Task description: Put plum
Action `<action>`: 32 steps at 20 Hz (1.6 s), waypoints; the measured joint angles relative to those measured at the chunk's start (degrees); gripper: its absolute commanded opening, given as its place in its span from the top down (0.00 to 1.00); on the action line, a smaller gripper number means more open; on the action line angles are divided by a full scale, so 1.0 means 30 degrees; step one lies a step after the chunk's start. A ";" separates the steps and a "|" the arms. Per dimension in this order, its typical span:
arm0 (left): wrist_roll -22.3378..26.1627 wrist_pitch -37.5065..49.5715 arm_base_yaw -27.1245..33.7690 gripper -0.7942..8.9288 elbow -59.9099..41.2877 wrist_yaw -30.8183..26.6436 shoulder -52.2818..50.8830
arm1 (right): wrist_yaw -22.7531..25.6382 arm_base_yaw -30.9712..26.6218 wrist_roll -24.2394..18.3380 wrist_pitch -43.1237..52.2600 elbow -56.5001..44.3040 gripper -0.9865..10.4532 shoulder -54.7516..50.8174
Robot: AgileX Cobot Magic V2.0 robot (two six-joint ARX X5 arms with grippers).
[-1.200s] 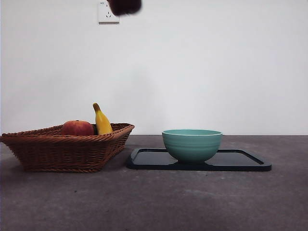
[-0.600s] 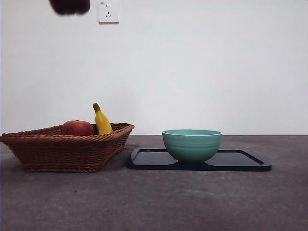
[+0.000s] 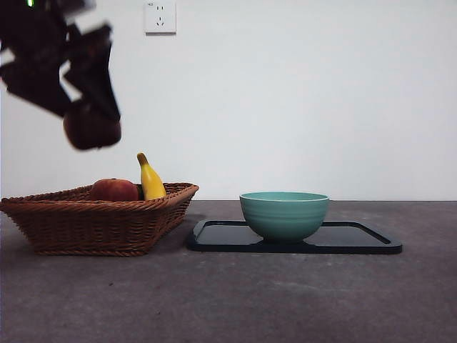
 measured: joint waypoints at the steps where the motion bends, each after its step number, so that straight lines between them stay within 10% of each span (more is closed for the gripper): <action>1: 0.0197 0.0444 0.0124 0.67 -0.0189 -0.0219 0.0444 | 0.0000 0.0000 0.0000 0.0000 0.0000 0.73 0.0000; 32: 0.1173 0.2470 0.0175 0.50 -0.0204 -0.0219 0.5486 | 0.0000 0.0000 0.0007 0.0102 0.0000 0.73 0.0000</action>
